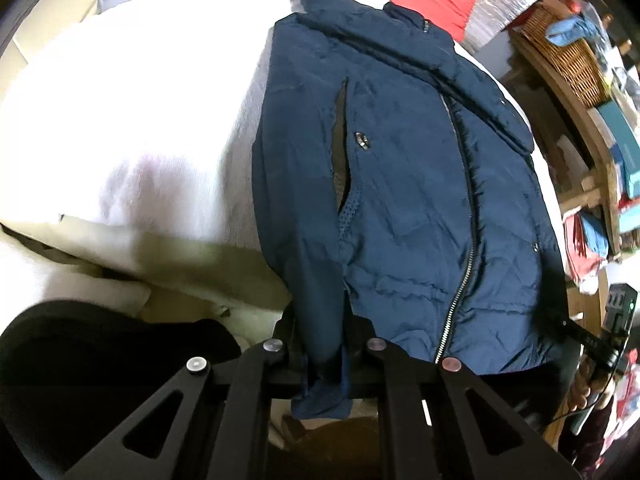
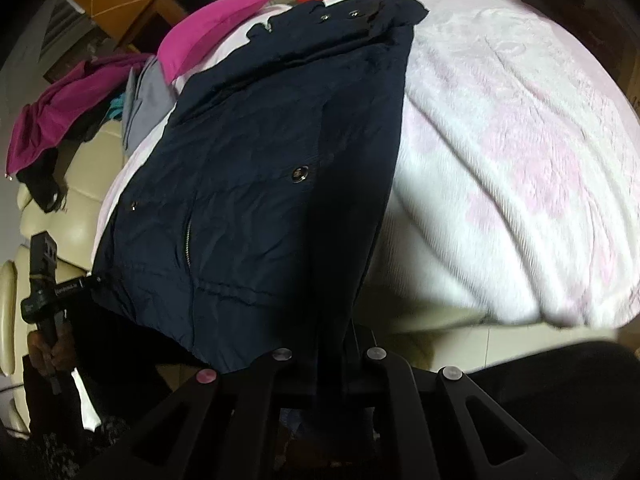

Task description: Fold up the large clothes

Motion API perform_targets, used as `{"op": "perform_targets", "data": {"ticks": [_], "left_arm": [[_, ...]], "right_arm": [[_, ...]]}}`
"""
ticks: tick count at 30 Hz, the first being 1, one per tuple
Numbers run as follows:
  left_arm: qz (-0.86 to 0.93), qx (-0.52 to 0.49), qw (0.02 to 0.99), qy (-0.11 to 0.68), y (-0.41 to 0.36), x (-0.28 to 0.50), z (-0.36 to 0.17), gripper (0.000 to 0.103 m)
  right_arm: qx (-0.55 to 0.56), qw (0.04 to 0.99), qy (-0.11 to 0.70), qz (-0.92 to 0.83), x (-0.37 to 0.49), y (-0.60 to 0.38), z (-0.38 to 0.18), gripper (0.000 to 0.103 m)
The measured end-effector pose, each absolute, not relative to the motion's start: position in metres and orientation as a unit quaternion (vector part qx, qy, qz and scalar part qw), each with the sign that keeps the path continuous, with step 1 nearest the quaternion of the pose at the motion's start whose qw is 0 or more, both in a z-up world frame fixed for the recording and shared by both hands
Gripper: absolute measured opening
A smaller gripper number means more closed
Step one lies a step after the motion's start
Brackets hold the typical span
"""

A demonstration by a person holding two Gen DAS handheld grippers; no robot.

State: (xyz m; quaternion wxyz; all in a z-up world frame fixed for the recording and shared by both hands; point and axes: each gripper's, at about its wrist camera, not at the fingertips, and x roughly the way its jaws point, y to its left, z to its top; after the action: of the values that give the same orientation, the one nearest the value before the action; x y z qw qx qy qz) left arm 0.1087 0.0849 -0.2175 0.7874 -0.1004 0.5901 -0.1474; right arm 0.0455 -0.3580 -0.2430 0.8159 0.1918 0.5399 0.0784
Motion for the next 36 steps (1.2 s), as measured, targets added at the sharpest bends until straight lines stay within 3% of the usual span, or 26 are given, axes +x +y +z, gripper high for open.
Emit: {"op": "perform_targets", "data": {"ticks": [6, 7, 10, 12, 13, 14, 15, 16, 20, 26, 30, 36], "left_arm": [[-0.145, -0.082, 0.768, 0.619, 0.083, 0.114, -0.231, 0.013], [-0.138, -0.082, 0.761, 0.629, 0.082, 0.118, -0.236, 0.017], [-0.135, -0.081, 0.743, 0.65, 0.077, 0.126, -0.251, 0.042], [-0.133, -0.075, 0.742, 0.652, 0.073, 0.132, -0.256, 0.042], [-0.132, -0.077, 0.742, 0.653, 0.071, 0.134, -0.258, 0.041], [-0.133, -0.083, 0.743, 0.65, 0.07, 0.136, -0.258, 0.038], [-0.134, -0.085, 0.747, 0.646, 0.071, 0.136, -0.256, 0.021], [-0.136, -0.084, 0.75, 0.642, 0.065, 0.139, -0.254, 0.017], [-0.167, -0.111, 0.75, 0.63, 0.07, 0.139, -0.238, 0.014], [-0.232, -0.178, 0.777, 0.557, 0.075, 0.152, -0.165, 0.013], [-0.249, -0.193, 0.802, 0.508, 0.075, 0.179, -0.122, 0.013], [-0.229, -0.233, 0.814, 0.48, 0.071, 0.239, -0.102, 0.013]], "right_arm": [[0.236, 0.785, 0.568, 0.075, 0.05, -0.368, -0.261, 0.012], [0.236, 0.785, 0.568, 0.075, 0.05, -0.368, -0.261, 0.018], [0.263, 0.767, 0.581, 0.072, 0.06, -0.373, -0.28, 0.062], [0.259, 0.763, 0.589, 0.07, 0.063, -0.369, -0.291, 0.063], [0.254, 0.763, 0.591, 0.069, 0.065, -0.365, -0.295, 0.056], [0.243, 0.765, 0.592, 0.071, 0.067, -0.362, -0.295, 0.026], [0.229, 0.769, 0.592, 0.071, 0.064, -0.357, -0.289, 0.014], [0.217, 0.775, 0.588, 0.074, 0.064, -0.354, -0.284, 0.01], [0.199, 0.804, 0.55, 0.107, 0.057, -0.355, -0.24, 0.007], [0.215, 0.87, 0.418, 0.15, 0.058, -0.379, -0.155, 0.007], [0.243, 0.891, 0.356, 0.14, 0.083, -0.399, -0.126, 0.006], [0.297, 0.903, 0.288, 0.115, 0.133, -0.421, -0.111, 0.006]]}}
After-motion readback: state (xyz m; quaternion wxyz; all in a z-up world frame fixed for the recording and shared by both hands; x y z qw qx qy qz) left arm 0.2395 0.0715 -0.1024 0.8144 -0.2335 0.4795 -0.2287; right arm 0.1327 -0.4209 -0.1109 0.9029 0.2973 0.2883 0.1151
